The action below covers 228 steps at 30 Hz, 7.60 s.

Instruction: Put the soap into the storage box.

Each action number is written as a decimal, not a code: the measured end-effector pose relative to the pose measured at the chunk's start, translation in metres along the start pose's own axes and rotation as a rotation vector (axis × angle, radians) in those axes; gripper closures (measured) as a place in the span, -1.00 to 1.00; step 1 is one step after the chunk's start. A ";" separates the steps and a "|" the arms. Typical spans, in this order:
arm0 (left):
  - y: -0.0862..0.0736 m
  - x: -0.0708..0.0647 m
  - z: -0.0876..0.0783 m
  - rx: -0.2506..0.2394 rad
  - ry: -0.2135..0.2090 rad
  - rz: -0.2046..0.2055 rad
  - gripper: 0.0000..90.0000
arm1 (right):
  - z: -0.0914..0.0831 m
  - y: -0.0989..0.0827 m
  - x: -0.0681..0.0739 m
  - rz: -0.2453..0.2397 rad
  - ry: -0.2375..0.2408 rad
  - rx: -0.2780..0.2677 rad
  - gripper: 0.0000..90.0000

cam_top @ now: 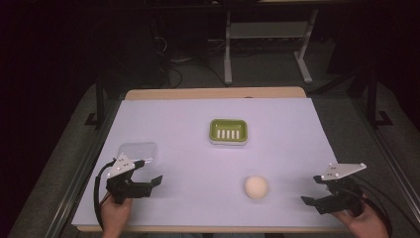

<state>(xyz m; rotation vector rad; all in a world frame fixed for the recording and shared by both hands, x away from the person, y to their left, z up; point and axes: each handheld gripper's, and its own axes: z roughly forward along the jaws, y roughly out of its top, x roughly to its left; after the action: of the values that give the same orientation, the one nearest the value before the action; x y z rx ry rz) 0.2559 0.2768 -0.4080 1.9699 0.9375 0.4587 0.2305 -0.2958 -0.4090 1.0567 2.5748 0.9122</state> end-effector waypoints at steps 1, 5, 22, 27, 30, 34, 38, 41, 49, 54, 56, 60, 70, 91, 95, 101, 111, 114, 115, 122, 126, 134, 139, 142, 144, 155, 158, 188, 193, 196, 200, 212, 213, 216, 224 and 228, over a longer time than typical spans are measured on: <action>0.000 0.000 0.000 -0.005 -0.002 -0.002 -0.71 | 0.001 0.003 0.000 -0.010 0.001 0.012 -0.62; -0.001 0.000 -0.001 -0.007 -0.001 -0.015 -0.71 | 0.005 0.015 0.002 -0.031 0.023 0.050 -0.62; -0.001 0.002 -0.002 -0.014 -0.006 -0.009 -0.71 | 0.021 0.080 0.030 -0.249 0.105 0.113 -0.63; -0.001 0.001 -0.002 -0.013 -0.012 -0.018 -0.71 | 0.030 0.093 0.036 -0.284 0.130 0.138 -0.63; -0.001 0.001 -0.002 -0.014 -0.012 -0.017 -0.71 | 0.035 0.098 0.039 -0.300 0.136 0.149 -0.63; -0.001 0.001 -0.002 -0.010 -0.012 -0.021 -0.71 | 0.042 0.105 0.045 -0.330 0.149 0.175 -0.63; -0.001 0.001 -0.003 -0.014 -0.013 -0.015 -0.71 | 0.055 0.115 0.051 -0.365 0.165 0.206 -0.63; -0.001 0.002 -0.003 -0.013 -0.013 -0.017 -0.71 | 0.059 0.117 0.053 -0.372 0.170 0.220 -0.63; -0.001 0.002 -0.003 -0.011 -0.016 -0.020 -0.71 | 0.075 0.123 0.058 -0.394 0.195 0.263 -0.63; -0.001 0.002 -0.003 -0.012 -0.016 -0.019 -0.71 | 0.081 0.126 0.060 -0.403 0.203 0.287 -0.64; -0.001 0.002 -0.003 -0.014 -0.015 -0.020 -0.71 | 0.085 0.128 0.062 -0.412 0.204 0.303 -0.64; -0.001 0.002 -0.004 -0.015 -0.017 -0.012 -0.71 | 0.089 0.129 0.063 -0.419 0.208 0.322 -0.64; -0.001 0.001 -0.003 -0.015 -0.020 -0.014 -0.71 | 0.099 0.129 0.065 -0.434 0.205 0.376 -0.65; -0.002 0.002 -0.003 -0.009 -0.015 -0.014 -0.71 | 0.116 0.132 0.070 -0.476 0.197 0.445 -0.58; -0.002 0.002 -0.003 -0.007 -0.015 -0.013 -0.71 | 0.116 0.132 0.070 -0.484 0.191 0.446 -0.53; -0.002 0.003 -0.003 -0.016 -0.015 -0.016 -0.71 | 0.116 0.133 0.070 -0.486 0.184 0.452 -0.51; -0.002 0.004 -0.003 -0.013 -0.015 -0.019 -0.71 | 0.115 0.138 0.070 -0.462 0.215 0.463 -0.50; -0.002 0.003 -0.004 -0.014 -0.015 -0.019 -0.71 | 0.114 0.141 0.070 -0.464 0.210 0.462 -0.50; -0.002 0.003 -0.003 -0.015 -0.016 -0.019 -0.71 | 0.113 0.142 0.070 -0.461 0.208 0.459 -0.50; -0.002 0.003 -0.004 -0.025 -0.008 -0.021 -0.71 | 0.108 0.154 0.067 -0.460 0.214 0.438 -0.50; -0.002 0.003 -0.004 -0.025 -0.006 -0.025 -0.71 | 0.107 0.162 0.064 -0.448 0.219 0.438 -0.50; -0.002 0.004 -0.006 -0.021 -0.008 -0.021 -0.71 | 0.109 0.173 0.060 -0.441 0.223 0.434 -0.50; -0.003 0.004 -0.006 -0.029 -0.005 -0.020 -0.71 | 0.111 0.180 0.057 -0.434 0.230 0.432 -0.50; -0.003 0.004 -0.007 -0.032 -0.005 -0.025 -0.71 | 0.112 0.183 0.055 -0.428 0.232 0.428 -0.50; -0.003 0.004 -0.008 -0.029 -0.006 -0.029 -0.71 | 0.113 0.187 0.053 -0.423 0.233 0.428 -0.50; -0.002 0.003 -0.008 -0.030 -0.009 -0.020 -0.71 | 0.117 0.204 0.048 -0.426 0.232 0.427 -0.50; -0.002 0.003 -0.009 -0.031 -0.008 -0.025 -0.71 | 0.117 0.207 0.047 -0.427 0.230 0.428 -0.50; -0.004 0.006 -0.010 -0.033 -0.007 -0.034 -0.71 | 0.133 0.245 0.031 -0.398 0.227 0.418 -0.50; -0.004 0.006 -0.009 -0.034 -0.008 -0.032 -0.71 | 0.137 0.254 0.024 -0.380 0.229 0.400 -0.50; -0.004 0.006 -0.009 -0.034 -0.007 -0.031 -0.71 | 0.138 0.257 0.022 -0.375 0.230 0.402 -0.50; -0.004 0.007 -0.009 -0.032 -0.006 -0.032 -0.71 | 0.142 0.265 0.020 -0.378 0.229 0.417 -0.50; -0.005 0.008 -0.010 -0.037 -0.007 -0.045 -0.71 | 0.158 0.292 0.008 -0.361 0.217 0.417 -0.50; -0.005 0.008 -0.010 -0.040 -0.007 -0.046 -0.71 | 0.158 0.292 0.008 -0.361 0.217 0.417 -0.50; -0.005 0.008 -0.010 -0.040 -0.008 -0.049 -0.71 | 0.164 0.294 0.001 -0.334 0.220 0.413 -0.50; -0.005 0.008 -0.009 -0.039 -0.008 -0.051 -0.71 | 0.175 0.292 -0.014 -0.288 0.207 0.424 -0.50; -0.005 0.008 -0.009 -0.042 -0.008 -0.055 -0.71 | 0.177 0.292 -0.018 -0.278 0.194 0.421 -0.50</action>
<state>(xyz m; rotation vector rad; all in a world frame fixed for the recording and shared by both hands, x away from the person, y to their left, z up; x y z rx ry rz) 0.2535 0.2897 -0.4081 1.9026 0.9668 0.4357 0.4796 -0.0645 -0.3683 0.6907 3.0624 0.4325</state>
